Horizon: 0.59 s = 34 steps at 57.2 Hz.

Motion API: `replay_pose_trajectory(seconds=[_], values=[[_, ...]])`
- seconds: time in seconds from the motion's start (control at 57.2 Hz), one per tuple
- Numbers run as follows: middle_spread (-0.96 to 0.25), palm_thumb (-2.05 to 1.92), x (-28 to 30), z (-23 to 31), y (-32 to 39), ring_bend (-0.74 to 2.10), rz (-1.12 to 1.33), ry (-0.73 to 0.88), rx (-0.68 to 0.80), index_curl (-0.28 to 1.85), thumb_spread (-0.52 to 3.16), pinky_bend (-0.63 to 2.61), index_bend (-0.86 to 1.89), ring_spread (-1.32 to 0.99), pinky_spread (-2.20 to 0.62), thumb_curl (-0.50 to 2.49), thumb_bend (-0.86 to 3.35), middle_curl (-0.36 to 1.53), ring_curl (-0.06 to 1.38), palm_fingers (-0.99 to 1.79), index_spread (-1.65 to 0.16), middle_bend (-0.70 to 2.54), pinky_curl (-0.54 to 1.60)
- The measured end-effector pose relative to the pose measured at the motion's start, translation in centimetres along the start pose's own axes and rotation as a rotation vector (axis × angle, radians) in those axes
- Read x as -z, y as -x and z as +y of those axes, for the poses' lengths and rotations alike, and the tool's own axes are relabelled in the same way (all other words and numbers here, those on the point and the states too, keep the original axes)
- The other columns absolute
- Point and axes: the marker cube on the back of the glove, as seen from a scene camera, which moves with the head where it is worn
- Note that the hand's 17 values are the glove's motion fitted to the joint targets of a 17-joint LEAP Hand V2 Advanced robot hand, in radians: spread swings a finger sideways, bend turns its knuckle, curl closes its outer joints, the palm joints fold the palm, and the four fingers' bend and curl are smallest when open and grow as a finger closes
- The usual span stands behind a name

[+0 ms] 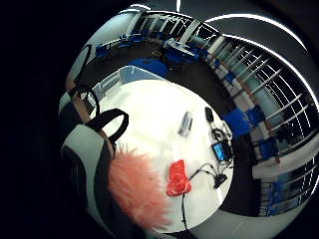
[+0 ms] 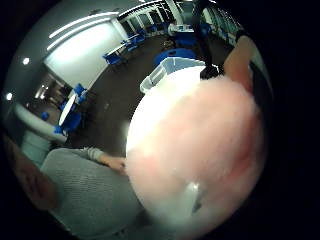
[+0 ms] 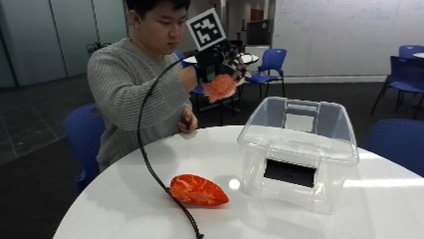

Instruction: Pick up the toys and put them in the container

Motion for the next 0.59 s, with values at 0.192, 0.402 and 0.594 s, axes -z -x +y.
replay_pose_trajectory(seconds=[0.192, 0.402, 0.594], values=[[-0.28, 0.66, -8.3, -8.4, -2.6, 1.11, 0.122, 0.128, -0.118, 0.74, 0.44, 0.9, 0.41, -0.47, -0.41, 1.17, 0.23, 0.61, 0.53, 0.97, -0.4, 0.67, 0.42], [-0.31, 0.64, -15.1, -14.1, -2.6, 1.08, -0.059, 0.239, -0.202, 0.8, 0.47, 0.94, 0.27, -0.47, -0.41, 1.24, 0.24, 0.62, 0.53, 0.88, -0.44, 0.59, 0.42], [-0.33, 0.62, -17.2, -13.2, -3.9, 1.06, 0.012, 0.364, -0.251, 0.85, 0.52, 0.98, 0.14, -0.47, -0.4, 1.29, 0.24, 0.63, 0.54, 0.79, -0.49, 0.52, 0.42]])
